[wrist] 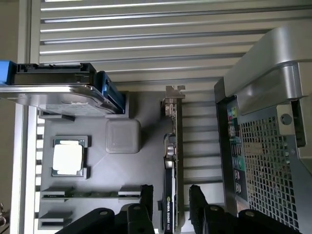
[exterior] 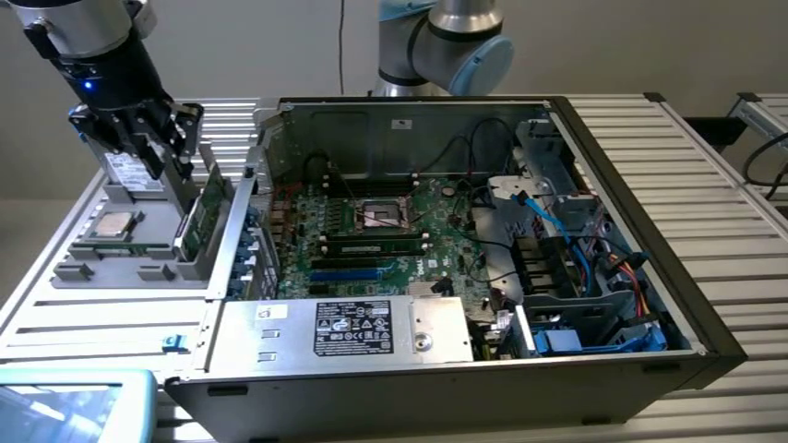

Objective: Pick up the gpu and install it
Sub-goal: 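Pick up the gpu and move the gpu toward the slot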

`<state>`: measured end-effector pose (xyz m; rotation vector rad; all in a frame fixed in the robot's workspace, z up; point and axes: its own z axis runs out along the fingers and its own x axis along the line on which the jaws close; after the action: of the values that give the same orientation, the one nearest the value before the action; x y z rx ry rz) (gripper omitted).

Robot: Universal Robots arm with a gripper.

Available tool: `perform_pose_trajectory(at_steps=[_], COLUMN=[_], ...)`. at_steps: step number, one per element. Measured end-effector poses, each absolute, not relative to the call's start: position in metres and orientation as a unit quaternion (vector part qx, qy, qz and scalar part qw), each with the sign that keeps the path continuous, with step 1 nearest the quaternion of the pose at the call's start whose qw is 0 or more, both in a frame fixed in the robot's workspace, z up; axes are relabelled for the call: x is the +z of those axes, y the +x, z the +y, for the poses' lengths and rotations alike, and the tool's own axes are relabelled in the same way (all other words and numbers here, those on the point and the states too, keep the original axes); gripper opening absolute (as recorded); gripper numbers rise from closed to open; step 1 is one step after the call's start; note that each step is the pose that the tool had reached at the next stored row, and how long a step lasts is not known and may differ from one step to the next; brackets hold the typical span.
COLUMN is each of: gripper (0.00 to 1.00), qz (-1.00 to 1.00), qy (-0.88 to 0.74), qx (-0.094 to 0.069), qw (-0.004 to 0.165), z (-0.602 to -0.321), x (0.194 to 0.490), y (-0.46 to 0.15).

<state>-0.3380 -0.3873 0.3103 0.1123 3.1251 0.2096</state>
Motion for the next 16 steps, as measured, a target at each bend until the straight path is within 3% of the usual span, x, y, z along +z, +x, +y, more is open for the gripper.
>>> perform_pose_trajectory(at_steps=[8, 16], gripper=[0.44, 0.44], qz=[0.997, 0.998], qy=[0.036, 0.038], qx=[0.068, 0.059], qw=[0.004, 0.003], z=[-0.39, -0.39], x=[0.296, 0.288], y=[-0.338, -0.338])
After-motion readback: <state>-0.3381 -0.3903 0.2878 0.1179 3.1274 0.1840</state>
